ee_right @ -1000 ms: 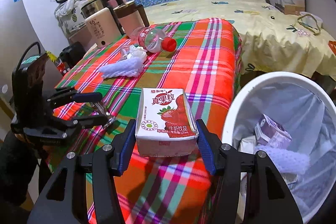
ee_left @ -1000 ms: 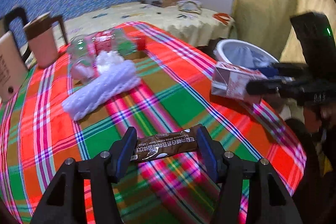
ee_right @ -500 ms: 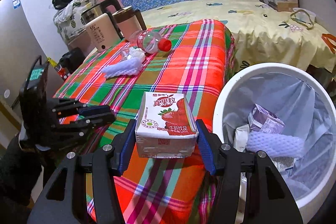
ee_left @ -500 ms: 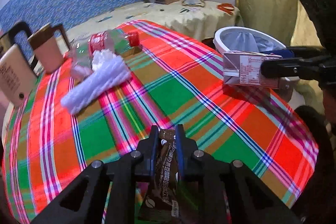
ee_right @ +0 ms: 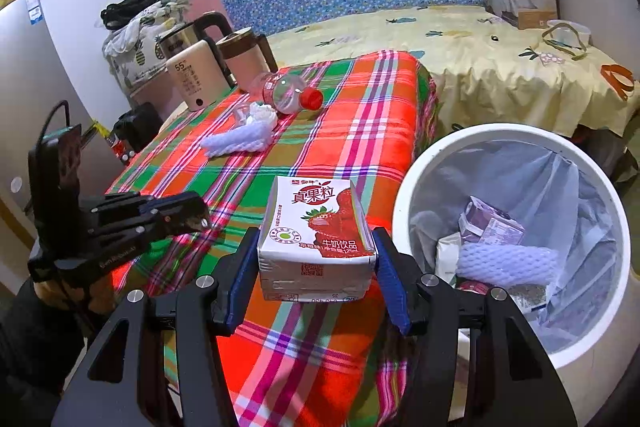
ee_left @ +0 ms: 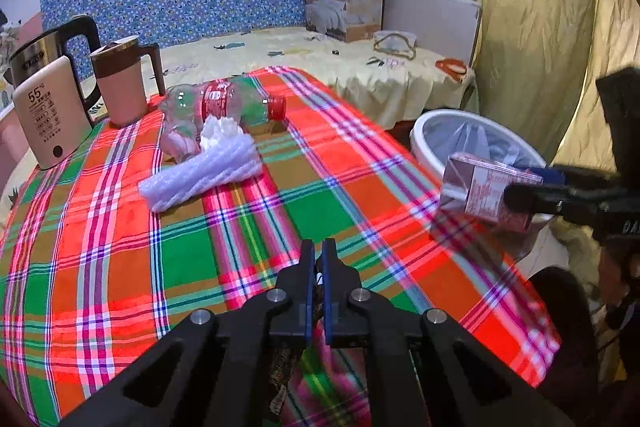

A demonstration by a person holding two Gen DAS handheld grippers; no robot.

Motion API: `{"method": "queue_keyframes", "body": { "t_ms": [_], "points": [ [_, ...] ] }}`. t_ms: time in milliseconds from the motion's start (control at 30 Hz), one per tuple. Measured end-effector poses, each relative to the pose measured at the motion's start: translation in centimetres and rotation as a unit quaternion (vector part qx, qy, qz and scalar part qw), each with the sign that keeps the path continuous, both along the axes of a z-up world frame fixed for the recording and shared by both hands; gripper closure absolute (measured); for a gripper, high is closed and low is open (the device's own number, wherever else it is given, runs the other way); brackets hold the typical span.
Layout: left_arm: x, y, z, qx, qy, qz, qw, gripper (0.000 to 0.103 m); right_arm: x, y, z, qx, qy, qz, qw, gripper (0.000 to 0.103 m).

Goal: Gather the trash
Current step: 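Carry wrapper and milk carton over the white bin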

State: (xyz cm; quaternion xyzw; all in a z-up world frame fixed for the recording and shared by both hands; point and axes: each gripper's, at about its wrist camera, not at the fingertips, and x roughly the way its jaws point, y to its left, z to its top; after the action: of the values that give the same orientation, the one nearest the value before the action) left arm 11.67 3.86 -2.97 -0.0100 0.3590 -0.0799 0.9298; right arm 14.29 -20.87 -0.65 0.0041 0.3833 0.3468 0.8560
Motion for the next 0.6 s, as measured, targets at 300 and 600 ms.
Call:
{"method": "queue_keyframes", "body": {
  "t_ms": [300, 600],
  "points": [
    [1.3, -1.4, 1.9, -0.055, -0.012, -0.014, 0.9983, 0.100, 0.1, -2.4, 0.6, 0.005, -0.013, -0.035, 0.999, 0.046],
    [4.2, -5.9, 3.2, -0.086, -0.015, -0.063, 0.9942, 0.100, 0.7, -6.4, 0.8, 0.002, -0.021, -0.095, 0.995, 0.046]
  ]
}}
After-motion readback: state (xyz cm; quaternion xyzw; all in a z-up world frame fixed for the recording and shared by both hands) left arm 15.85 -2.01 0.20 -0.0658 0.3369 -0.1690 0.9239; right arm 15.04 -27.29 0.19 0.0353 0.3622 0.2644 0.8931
